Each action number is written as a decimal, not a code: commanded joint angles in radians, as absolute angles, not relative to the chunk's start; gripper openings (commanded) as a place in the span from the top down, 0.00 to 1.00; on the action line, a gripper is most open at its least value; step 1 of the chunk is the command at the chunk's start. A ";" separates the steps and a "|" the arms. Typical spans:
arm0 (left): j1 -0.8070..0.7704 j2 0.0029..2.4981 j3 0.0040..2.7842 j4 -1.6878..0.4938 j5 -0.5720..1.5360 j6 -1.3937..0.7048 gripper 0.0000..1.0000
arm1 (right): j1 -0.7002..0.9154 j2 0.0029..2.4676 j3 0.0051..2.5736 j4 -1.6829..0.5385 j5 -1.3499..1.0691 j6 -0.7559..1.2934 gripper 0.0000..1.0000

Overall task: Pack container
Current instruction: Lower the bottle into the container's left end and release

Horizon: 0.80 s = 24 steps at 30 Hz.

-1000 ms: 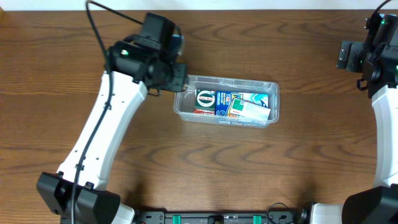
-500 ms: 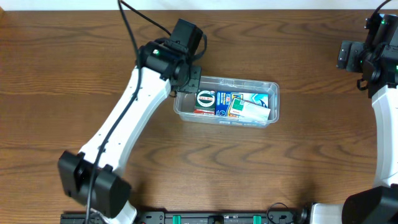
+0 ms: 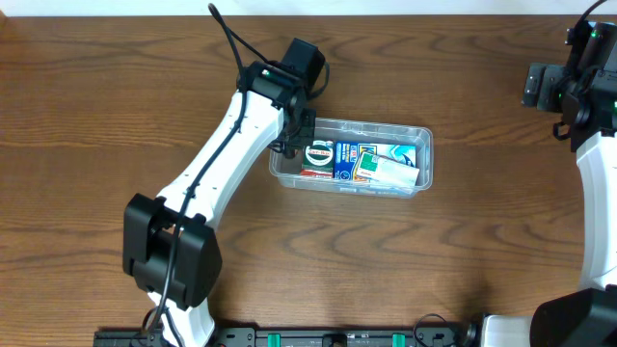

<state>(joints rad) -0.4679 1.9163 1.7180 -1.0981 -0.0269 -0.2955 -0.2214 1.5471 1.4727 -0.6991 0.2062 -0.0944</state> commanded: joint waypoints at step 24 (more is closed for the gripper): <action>-0.473 2.027 1.717 -1.113 -0.034 -0.321 0.59 | -0.230 1.545 1.470 -0.700 0.210 -0.083 0.01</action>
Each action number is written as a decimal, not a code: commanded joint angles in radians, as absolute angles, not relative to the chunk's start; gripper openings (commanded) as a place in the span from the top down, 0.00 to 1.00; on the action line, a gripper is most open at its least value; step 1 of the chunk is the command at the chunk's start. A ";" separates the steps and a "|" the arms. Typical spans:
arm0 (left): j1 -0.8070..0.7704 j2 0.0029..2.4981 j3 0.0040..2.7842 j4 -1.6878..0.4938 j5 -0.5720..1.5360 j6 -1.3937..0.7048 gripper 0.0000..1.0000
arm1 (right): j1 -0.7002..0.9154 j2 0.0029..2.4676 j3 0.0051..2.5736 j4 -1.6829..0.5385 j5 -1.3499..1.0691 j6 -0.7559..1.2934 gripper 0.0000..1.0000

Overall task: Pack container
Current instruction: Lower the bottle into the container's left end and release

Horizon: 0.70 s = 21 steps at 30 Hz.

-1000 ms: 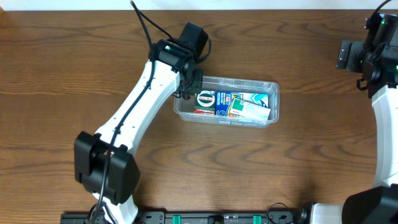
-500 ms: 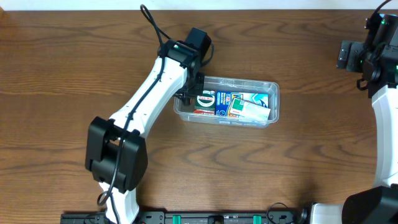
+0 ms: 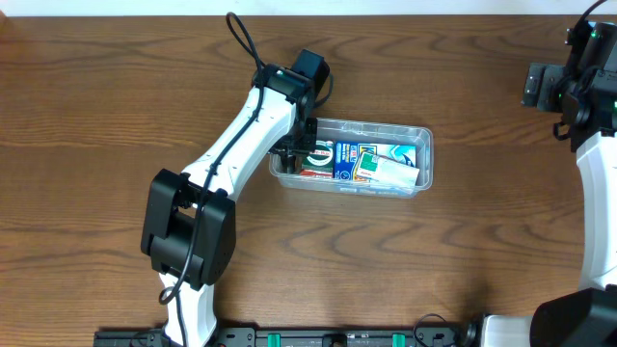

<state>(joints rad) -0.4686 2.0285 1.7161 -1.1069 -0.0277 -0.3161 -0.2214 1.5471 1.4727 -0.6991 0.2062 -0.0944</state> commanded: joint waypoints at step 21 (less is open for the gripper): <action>-0.473 1.880 1.848 -1.197 -0.034 -0.292 0.56 | -0.230 1.545 1.470 -0.700 0.210 -0.083 0.01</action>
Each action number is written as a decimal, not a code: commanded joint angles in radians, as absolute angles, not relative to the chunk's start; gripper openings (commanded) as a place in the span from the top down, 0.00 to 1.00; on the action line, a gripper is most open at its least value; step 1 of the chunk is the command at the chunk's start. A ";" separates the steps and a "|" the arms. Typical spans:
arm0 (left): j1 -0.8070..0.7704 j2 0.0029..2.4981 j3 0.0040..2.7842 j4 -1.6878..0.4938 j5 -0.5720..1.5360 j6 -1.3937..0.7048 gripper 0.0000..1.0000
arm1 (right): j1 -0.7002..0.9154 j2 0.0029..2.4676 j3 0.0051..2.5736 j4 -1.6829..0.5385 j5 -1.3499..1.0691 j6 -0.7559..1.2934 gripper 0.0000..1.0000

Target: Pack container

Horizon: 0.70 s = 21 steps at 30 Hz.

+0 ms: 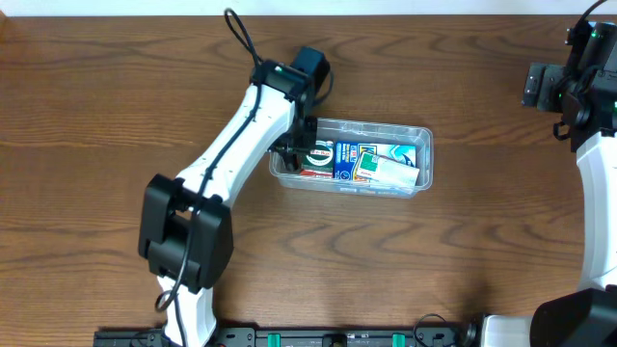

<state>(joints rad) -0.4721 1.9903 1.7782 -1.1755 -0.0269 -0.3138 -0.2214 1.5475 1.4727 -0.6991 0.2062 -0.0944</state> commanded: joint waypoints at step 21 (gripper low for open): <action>-0.473 1.373 1.878 -1.409 -0.035 -0.256 0.02 | -0.230 1.545 1.471 -0.700 0.209 -0.083 0.01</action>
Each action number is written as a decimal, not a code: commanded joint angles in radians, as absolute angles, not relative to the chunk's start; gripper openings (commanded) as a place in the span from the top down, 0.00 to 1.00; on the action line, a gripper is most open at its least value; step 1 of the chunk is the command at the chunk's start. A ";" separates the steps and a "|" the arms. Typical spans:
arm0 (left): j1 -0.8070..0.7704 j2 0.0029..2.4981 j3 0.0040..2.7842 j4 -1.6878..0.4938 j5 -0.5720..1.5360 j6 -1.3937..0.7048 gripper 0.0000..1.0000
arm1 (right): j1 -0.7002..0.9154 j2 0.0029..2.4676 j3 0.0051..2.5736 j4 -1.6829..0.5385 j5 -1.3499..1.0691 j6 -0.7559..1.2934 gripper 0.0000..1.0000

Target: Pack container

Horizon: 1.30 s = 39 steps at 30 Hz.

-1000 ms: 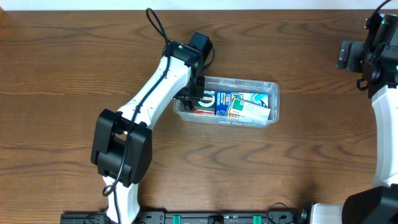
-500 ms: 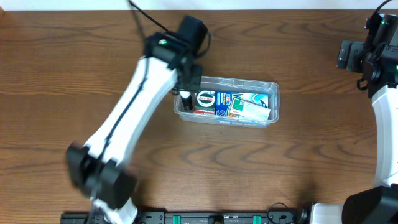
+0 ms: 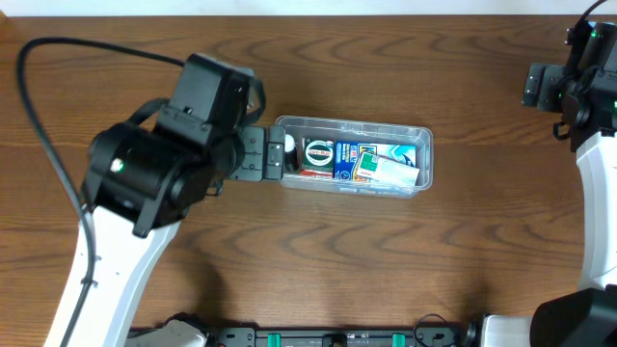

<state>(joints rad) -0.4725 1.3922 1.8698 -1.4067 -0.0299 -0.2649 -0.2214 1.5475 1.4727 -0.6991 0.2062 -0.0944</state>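
A clear plastic container lies at mid-table. It holds a round green-and-white tin, a blue box, a white packet and a red item under the tin. My left gripper is raised high, close to the overhead camera, over the container's left end. Its fingers look spread and hold nothing. My right arm is parked at the far right edge; its fingers do not show clearly.
The wooden table carries nothing else that shows. The large left arm body hides the table left of the container. A cable loops over the far left.
My left gripper was down in the container's left end beside the round tin. Now it is lifted well above, left of the tin, and the arm looms large. The contents and right arm are unchanged.
At every earlier moment my left gripper stood low at the container's left end by the round tin, with the arm's elbow shifting slightly. The packed items kept their places. Now the gripper is out of the container and high above it.
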 commanded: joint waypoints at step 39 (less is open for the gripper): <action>-0.065 0.391 0.638 -0.543 -0.046 -0.256 0.02 | -0.230 1.545 1.470 -0.700 0.210 -0.083 0.01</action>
<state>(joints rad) -0.0868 0.4458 0.7090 -0.5953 -0.0338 -0.2646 -0.2214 1.5475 1.4723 -0.6991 0.2062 -0.0944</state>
